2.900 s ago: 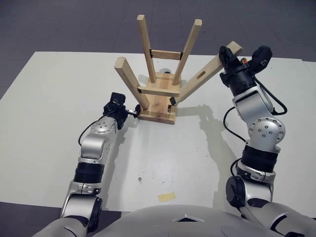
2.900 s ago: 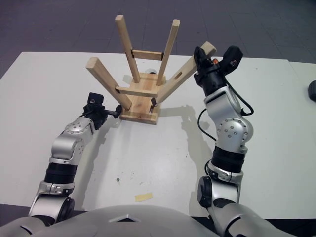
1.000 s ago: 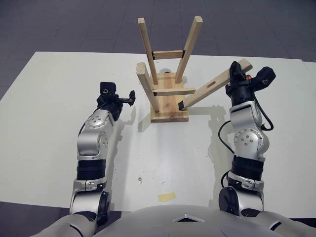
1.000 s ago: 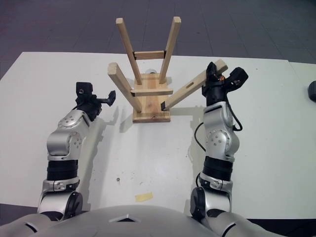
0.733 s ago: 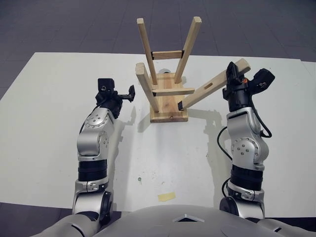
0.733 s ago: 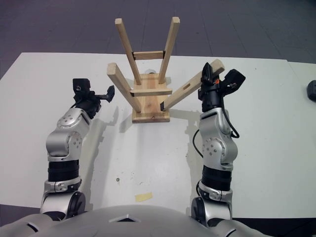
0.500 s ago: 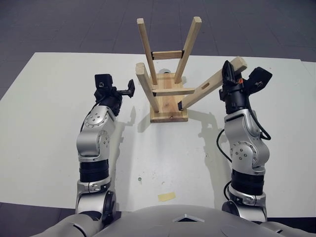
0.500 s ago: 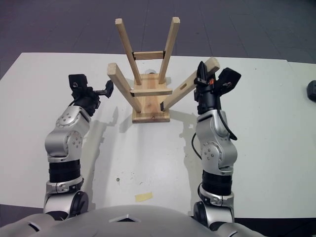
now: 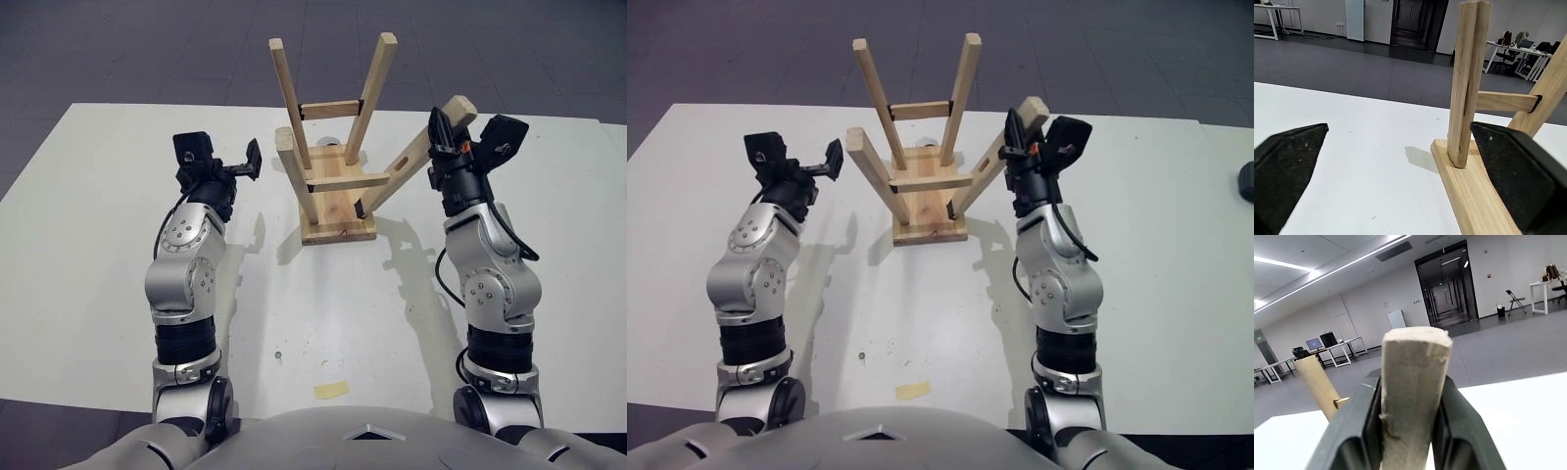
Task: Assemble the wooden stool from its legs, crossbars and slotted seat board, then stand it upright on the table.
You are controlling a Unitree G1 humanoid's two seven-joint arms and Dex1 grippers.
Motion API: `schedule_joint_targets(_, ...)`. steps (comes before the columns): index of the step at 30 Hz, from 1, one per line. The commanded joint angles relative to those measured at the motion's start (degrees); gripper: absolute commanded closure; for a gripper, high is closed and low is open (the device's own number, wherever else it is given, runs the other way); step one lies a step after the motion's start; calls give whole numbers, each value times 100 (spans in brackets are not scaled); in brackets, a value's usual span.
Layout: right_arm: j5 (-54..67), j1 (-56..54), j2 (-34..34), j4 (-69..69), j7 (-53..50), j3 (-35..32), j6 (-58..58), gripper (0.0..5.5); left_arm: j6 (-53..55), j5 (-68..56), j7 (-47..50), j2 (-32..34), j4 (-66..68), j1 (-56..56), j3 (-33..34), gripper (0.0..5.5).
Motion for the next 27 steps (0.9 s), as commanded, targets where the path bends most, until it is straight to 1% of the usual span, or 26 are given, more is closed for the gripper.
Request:
schedule_joint_targets(1, 274, 1127, 150, 592, -951, -576, 1879, 446, 234, -137, 182, -171, -437, -194, 25, 10)
schedule_joint_targets(6, 550, 1173, 108, 210, -1342, -724, 2234, 446, 203, -164, 290, -355, -636, -140, 39, 10)
schedule_joint_targets(11, 555, 859, 112, 230, -1538, -1080, 1774, 445, 71, -221, 377, -487, -729, -176, 109, 10)
schedule_joint_targets(15, 722, 593, 72, 246, -1534, -1315, 1636, 440, 35, -239, 409, -508, -756, -193, 120, 10)
schedule_joint_targets(18, 719, 377, -106, 140, -1470, -1303, 1662, 439, 27, -234, 429, -510, -774, -184, 108, 10)
schedule_joint_targets(21, 542, 279, -300, -107, -1343, -1092, 1669, 439, 28, -219, 439, -507, -809, -162, 90, 10)
schedule_joint_targets(27, 622, 92, -323, -374, -1321, -1081, 1732, 439, 5, -209, 449, -504, -828, -118, 88, 10)
